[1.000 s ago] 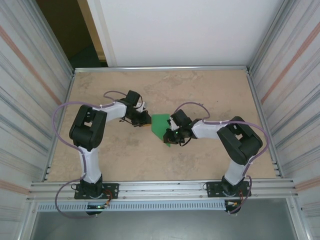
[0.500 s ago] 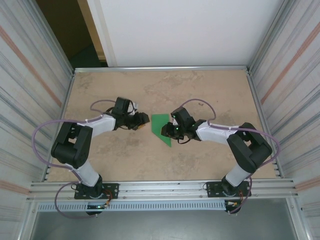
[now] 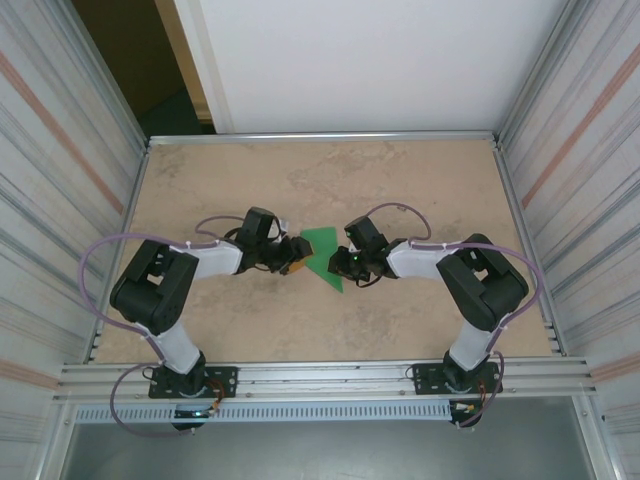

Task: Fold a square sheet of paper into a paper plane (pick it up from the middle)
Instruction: Fourth fold the wing at the center of the table.

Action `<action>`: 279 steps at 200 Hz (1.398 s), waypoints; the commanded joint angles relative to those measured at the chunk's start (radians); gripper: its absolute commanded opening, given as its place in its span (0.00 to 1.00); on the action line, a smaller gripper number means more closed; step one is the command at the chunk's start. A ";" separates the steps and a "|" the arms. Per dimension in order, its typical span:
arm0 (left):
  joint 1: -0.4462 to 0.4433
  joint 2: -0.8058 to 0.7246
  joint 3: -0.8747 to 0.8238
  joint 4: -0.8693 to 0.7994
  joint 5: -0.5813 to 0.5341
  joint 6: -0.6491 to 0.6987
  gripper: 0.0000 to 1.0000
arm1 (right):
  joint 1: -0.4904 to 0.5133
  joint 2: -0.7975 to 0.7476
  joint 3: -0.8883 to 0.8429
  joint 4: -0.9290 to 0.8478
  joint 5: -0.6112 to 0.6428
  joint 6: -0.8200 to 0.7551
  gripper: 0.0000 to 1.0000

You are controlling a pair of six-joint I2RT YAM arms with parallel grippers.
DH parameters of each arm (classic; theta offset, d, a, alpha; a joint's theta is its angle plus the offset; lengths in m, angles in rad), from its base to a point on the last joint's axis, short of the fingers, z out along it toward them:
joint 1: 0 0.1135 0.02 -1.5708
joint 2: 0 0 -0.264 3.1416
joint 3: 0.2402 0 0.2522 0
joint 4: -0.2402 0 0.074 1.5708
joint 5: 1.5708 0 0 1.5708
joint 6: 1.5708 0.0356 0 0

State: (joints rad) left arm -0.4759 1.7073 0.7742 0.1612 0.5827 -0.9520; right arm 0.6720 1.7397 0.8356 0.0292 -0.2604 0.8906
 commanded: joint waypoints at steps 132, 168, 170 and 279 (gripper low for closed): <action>-0.019 0.070 0.023 -0.023 -0.005 -0.069 0.36 | -0.020 0.044 -0.049 0.049 -0.004 0.057 0.15; -0.019 0.077 0.041 -0.017 0.009 -0.076 0.33 | -0.020 0.048 -0.048 0.052 -0.008 0.058 0.14; -0.018 0.078 0.043 -0.016 0.011 -0.076 0.33 | -0.022 0.049 -0.048 0.051 -0.008 0.058 0.15; -0.017 0.070 0.061 0.044 0.067 -0.094 0.32 | -0.027 0.054 -0.058 0.055 -0.006 0.058 0.14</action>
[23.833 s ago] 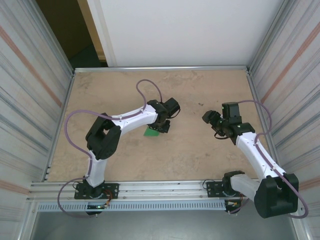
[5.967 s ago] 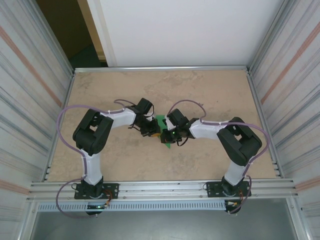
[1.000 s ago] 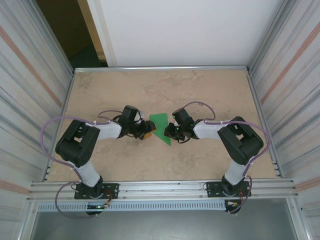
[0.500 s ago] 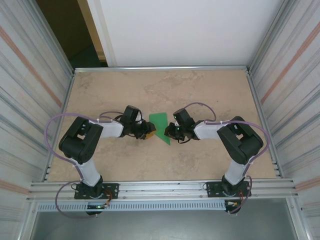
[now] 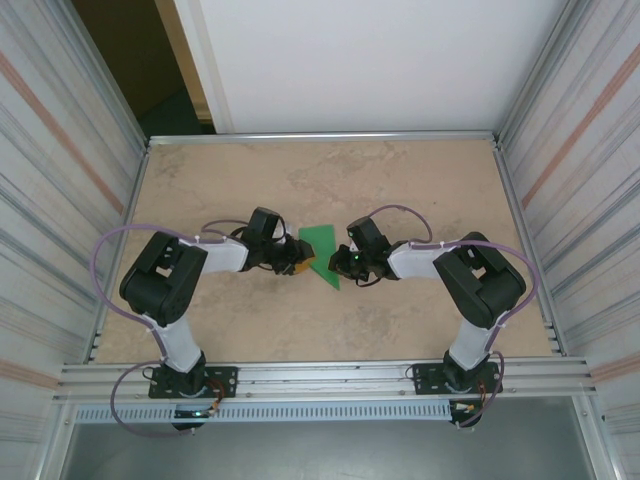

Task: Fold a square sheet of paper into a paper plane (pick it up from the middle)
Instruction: Fourth fold the wing at the center of the table.

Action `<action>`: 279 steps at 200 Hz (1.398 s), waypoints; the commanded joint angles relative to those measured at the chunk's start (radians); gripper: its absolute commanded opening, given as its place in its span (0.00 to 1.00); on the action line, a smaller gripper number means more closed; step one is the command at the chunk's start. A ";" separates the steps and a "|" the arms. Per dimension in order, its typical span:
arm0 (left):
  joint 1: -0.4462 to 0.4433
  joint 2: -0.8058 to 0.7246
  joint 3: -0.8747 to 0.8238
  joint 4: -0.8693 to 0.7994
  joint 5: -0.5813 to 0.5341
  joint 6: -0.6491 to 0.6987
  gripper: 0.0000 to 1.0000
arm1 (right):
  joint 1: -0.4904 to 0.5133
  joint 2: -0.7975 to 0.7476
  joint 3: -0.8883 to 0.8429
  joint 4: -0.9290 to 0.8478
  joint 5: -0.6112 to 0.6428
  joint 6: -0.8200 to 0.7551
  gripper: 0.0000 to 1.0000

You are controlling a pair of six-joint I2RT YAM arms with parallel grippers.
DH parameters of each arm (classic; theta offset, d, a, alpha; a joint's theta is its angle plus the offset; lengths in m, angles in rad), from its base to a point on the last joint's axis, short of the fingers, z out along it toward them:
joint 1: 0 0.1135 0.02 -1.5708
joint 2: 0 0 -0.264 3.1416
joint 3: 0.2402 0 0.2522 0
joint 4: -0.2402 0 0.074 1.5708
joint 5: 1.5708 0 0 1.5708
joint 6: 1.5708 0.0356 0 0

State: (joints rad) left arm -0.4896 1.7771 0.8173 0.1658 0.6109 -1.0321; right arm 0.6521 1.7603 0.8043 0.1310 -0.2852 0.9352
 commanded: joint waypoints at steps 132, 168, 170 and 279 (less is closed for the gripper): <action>0.050 0.086 0.089 -0.003 0.104 0.121 0.24 | -0.012 0.033 -0.033 -0.039 0.012 0.004 0.15; 0.050 0.098 0.092 -0.013 0.121 0.132 0.20 | -0.012 0.019 -0.025 -0.046 0.017 -0.020 0.19; 0.050 0.098 0.093 -0.014 0.122 0.133 0.20 | -0.012 0.019 -0.024 -0.046 0.018 -0.023 0.19; 0.033 0.037 0.125 -0.110 0.055 0.132 0.03 | 0.062 -0.198 0.013 -0.200 0.263 -0.287 0.41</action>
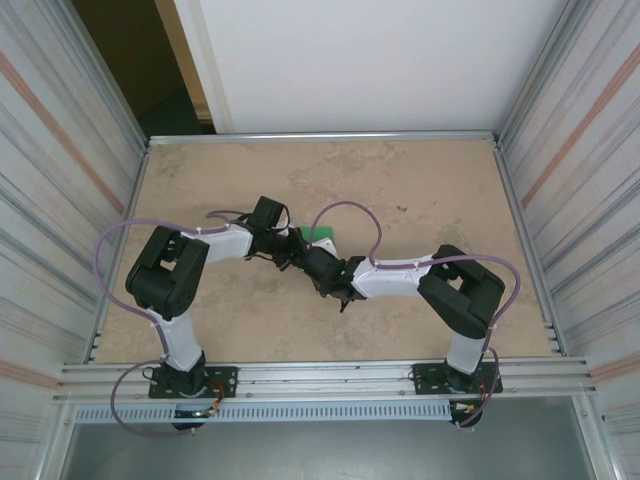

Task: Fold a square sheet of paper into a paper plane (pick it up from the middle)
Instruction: Fourth fold the wing at the center of the table.

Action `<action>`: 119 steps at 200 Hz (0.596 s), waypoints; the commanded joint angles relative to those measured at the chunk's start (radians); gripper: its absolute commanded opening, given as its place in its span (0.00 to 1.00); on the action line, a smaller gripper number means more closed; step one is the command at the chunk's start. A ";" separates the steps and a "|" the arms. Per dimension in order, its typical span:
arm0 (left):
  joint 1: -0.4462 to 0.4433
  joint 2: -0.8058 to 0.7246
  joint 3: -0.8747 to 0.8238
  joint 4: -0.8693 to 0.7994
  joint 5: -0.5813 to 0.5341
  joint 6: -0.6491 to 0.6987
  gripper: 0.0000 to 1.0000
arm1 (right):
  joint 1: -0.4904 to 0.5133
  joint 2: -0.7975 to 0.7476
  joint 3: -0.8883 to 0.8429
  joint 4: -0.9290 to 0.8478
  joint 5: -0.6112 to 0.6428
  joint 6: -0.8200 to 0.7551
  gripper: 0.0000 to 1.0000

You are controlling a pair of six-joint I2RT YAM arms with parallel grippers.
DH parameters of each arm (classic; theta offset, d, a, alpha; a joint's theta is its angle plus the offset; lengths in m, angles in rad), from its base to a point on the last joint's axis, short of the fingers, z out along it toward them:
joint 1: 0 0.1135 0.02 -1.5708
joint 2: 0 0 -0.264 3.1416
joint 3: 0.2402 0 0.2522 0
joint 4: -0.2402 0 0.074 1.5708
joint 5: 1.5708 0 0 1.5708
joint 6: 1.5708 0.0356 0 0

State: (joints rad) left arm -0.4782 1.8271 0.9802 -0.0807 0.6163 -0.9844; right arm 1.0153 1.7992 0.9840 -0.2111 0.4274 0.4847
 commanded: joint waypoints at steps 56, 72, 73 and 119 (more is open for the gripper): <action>0.006 -0.043 0.029 -0.044 -0.010 0.015 0.07 | 0.003 0.012 0.012 -0.027 0.024 -0.021 0.14; 0.011 -0.049 0.030 -0.045 -0.010 0.018 0.09 | 0.005 0.009 0.006 -0.020 0.020 -0.022 0.13; 0.011 -0.049 0.030 -0.044 -0.010 0.017 0.09 | 0.004 0.009 0.006 -0.020 0.020 -0.022 0.13; 0.086 -0.119 0.004 -0.050 -0.025 0.030 0.23 | -0.015 -0.014 -0.067 0.072 -0.057 -0.014 0.09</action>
State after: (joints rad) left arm -0.4408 1.7901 0.9844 -0.1120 0.6109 -0.9710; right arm 1.0130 1.7992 0.9638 -0.1833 0.4133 0.4835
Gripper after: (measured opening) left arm 0.195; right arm 0.101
